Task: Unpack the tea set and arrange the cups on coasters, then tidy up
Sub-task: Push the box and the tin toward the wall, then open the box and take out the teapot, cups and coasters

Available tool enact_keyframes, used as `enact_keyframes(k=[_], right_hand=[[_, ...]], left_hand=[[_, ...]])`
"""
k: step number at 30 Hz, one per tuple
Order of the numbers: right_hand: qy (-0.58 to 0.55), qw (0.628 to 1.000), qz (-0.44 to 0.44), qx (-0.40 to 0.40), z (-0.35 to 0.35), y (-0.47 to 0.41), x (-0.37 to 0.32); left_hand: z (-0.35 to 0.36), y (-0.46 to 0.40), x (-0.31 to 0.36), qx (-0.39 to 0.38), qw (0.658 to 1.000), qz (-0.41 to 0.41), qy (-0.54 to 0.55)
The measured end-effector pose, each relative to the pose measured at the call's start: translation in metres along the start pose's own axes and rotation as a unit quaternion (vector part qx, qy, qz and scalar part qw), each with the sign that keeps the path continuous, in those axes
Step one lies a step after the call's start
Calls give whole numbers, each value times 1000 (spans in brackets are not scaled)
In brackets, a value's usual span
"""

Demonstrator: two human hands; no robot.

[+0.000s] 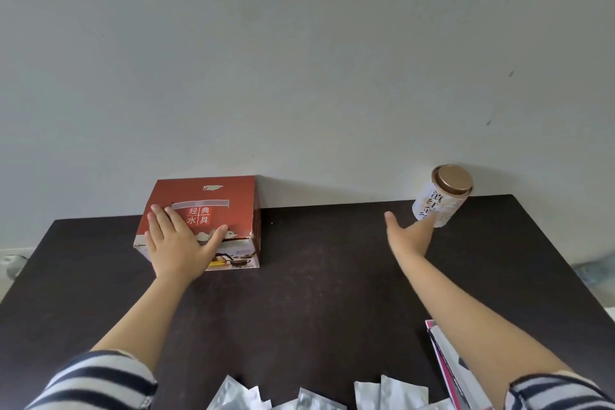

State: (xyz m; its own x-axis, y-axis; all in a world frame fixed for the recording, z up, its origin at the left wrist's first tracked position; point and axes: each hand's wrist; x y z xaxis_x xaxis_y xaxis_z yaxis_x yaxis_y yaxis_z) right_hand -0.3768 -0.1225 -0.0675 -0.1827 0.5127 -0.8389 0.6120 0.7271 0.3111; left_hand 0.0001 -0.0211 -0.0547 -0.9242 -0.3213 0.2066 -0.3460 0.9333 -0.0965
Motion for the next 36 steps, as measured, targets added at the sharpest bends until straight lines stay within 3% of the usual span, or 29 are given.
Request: enact_keyframes(k=[9, 13, 17, 20, 24, 36], right_hand=[[82, 959, -161, -218, 83, 158, -7], [128, 905, -297, -276, 112, 201, -14], [191, 847, -403, -290, 131, 213, -11], [209, 871, -357, -264, 139, 214, -10], [197, 876, -293, -329, 141, 214, -9], [172, 880, -301, -324, 111, 234, 26]], left_hand=[[-19, -3, 2, -66, 997, 7, -30], [-23, -3, -11, -74, 996, 38, -30], [-23, 6, -30, -17, 999, 43, 2], [-23, 9, -42, 3, 997, -12, 78], [-22, 8, -46, 10, 972, -50, 228], [-23, 71, -40, 44, 967, -61, 243]])
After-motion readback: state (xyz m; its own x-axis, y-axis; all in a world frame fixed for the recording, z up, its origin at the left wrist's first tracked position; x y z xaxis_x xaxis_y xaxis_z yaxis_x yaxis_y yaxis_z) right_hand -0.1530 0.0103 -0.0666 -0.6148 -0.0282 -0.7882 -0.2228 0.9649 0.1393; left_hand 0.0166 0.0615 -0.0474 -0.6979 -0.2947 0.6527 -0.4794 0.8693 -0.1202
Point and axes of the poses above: each hand's wrist, its own y-axis away from the middle knuckle, its own z-axis out of the palm, x = y × z, and after that the axes turned 12 degrees about z, right-handed
